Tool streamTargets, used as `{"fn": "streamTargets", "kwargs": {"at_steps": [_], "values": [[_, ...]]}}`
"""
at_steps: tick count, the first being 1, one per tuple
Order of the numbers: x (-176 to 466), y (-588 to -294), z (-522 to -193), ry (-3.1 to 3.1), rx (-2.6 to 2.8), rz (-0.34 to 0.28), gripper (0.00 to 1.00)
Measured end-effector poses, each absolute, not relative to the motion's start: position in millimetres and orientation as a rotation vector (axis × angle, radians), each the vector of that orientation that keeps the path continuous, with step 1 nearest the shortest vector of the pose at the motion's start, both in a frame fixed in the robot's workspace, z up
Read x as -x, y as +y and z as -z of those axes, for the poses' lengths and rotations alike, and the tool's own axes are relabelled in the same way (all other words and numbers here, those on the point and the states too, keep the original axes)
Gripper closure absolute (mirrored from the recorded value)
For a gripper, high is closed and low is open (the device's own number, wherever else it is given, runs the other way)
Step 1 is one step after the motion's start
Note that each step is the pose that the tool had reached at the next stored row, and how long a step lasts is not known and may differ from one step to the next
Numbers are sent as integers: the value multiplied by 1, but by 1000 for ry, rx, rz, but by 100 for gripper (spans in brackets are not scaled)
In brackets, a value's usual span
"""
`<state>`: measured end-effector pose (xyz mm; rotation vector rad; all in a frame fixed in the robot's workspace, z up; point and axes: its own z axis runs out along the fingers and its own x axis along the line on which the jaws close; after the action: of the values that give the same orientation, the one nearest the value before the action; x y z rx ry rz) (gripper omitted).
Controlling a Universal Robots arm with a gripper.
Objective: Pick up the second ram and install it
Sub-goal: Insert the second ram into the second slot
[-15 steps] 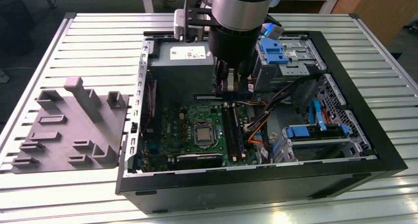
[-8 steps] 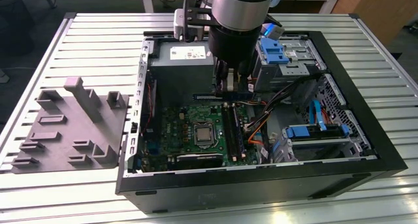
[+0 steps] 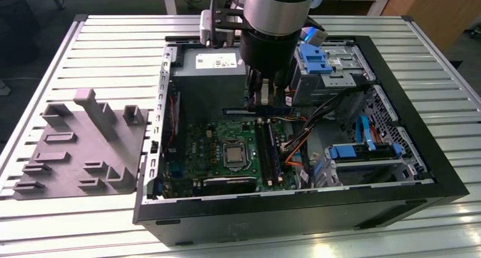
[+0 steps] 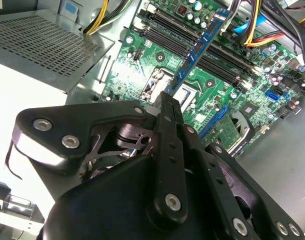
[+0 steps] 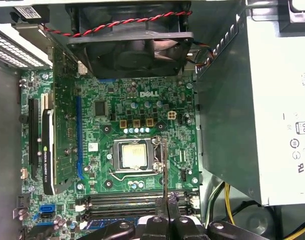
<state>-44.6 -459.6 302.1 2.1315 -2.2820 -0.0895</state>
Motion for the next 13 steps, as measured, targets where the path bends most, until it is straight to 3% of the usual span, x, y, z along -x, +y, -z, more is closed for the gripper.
{"fn": "streamTargets", "kwargs": {"at_steps": [13], "values": [[45, -460, -302, -2301, -2111, 90, 88]]}}
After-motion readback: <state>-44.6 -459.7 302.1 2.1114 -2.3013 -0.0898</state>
